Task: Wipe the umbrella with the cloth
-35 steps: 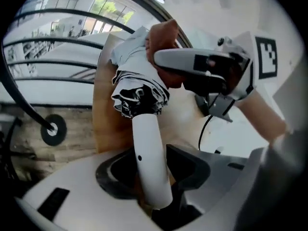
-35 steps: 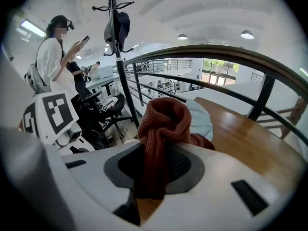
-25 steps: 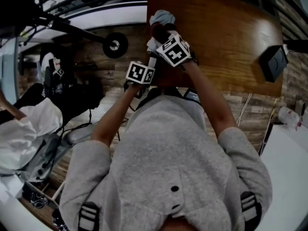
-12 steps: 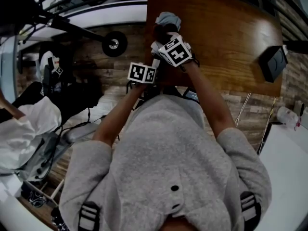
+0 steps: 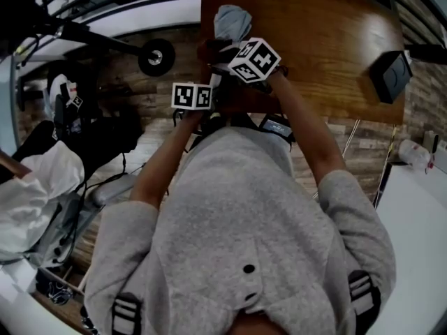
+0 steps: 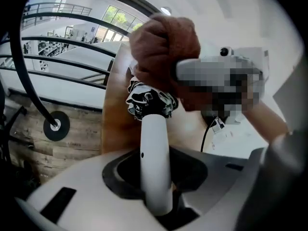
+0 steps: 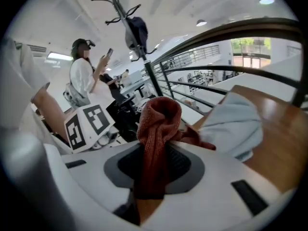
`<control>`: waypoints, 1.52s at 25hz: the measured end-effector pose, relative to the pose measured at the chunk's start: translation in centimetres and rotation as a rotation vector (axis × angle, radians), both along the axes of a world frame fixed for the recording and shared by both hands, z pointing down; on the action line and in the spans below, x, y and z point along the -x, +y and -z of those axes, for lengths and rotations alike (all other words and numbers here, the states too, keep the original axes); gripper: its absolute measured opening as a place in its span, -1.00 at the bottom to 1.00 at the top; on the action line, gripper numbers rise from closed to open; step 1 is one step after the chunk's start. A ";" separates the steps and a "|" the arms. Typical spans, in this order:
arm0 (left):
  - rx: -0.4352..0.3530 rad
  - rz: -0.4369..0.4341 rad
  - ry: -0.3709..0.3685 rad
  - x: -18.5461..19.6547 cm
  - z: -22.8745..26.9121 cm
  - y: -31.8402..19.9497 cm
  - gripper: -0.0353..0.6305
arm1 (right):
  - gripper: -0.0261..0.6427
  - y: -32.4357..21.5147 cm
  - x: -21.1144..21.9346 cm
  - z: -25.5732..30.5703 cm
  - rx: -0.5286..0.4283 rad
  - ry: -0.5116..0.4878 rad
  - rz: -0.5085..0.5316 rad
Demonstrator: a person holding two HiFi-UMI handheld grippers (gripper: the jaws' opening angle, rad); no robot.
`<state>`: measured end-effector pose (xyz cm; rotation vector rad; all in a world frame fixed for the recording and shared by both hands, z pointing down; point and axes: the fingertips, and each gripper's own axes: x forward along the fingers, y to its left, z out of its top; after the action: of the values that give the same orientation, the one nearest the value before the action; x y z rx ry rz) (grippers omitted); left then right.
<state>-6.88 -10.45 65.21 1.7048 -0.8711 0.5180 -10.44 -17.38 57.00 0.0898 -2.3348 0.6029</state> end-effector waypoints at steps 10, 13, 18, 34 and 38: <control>0.020 -0.014 0.041 0.2 0.3 0.2 -0.51 | -0.62 -16.9 -11.1 0.2 -0.221 0.208 -0.624; 0.028 -0.020 0.049 0.0 0.3 0.3 -0.51 | -0.62 -14.1 -9.4 -1.3 -0.179 0.217 -0.531; 0.047 -0.032 0.069 -0.1 0.2 0.2 -0.51 | -0.62 -6.4 -6.3 -3.6 -0.159 0.248 -0.387; -0.061 -0.159 -0.056 -2.2 0.4 -1.2 -0.38 | -0.62 -1.8 -13.2 8.8 -0.058 -0.185 -0.632; -0.096 -0.184 -0.062 -2.8 1.0 -0.8 -0.02 | -0.62 -2.2 -16.9 13.5 -0.195 -0.223 -0.750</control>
<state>-4.07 -11.26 64.19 1.8760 -0.7984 0.6644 6.44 -19.63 43.45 1.0699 -2.5400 0.7581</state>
